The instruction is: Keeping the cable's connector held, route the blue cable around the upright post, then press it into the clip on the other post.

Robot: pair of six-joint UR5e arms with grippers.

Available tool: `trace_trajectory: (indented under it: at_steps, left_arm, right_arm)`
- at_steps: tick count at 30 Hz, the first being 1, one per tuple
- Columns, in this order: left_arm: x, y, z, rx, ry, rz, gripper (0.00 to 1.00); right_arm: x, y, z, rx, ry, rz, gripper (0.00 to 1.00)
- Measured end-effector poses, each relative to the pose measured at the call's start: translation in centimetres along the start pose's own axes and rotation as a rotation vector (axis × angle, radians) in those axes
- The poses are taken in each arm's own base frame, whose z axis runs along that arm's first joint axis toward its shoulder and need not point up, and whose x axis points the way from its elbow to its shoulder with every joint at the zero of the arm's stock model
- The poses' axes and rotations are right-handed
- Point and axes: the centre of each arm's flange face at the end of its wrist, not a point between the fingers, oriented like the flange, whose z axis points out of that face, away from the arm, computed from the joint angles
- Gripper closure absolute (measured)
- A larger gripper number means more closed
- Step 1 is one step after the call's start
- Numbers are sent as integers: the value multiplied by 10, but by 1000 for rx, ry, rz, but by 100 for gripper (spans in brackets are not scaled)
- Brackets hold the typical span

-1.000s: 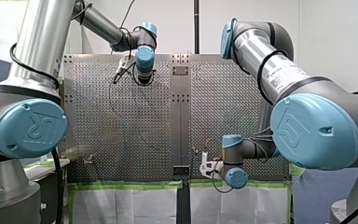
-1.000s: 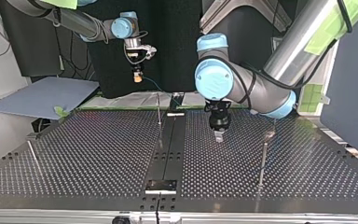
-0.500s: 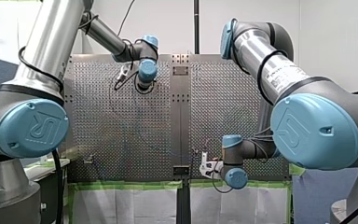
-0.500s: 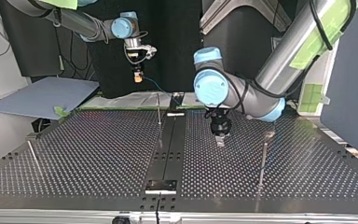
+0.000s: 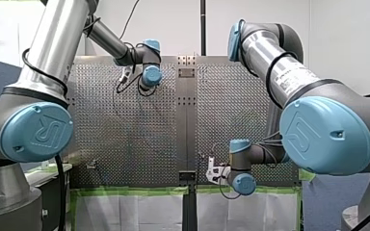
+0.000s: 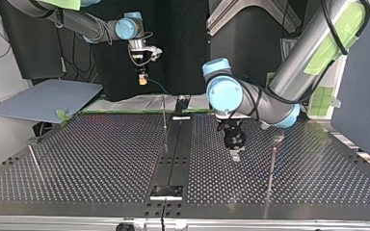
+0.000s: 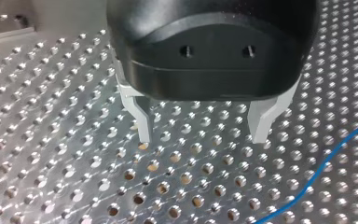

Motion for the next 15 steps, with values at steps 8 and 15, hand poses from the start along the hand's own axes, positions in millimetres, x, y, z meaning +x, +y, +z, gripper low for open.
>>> trace_trajectory:
  at_steps: [8,15]
  left_arm:
    - [4,-3,22,-52,-10,2,0]
    - [11,1,37,-90,7,29,0]
  right_arm:
    - [0,0,0,0,-1,0,100]
    - [-1,0,0,0,-2,-1,100]
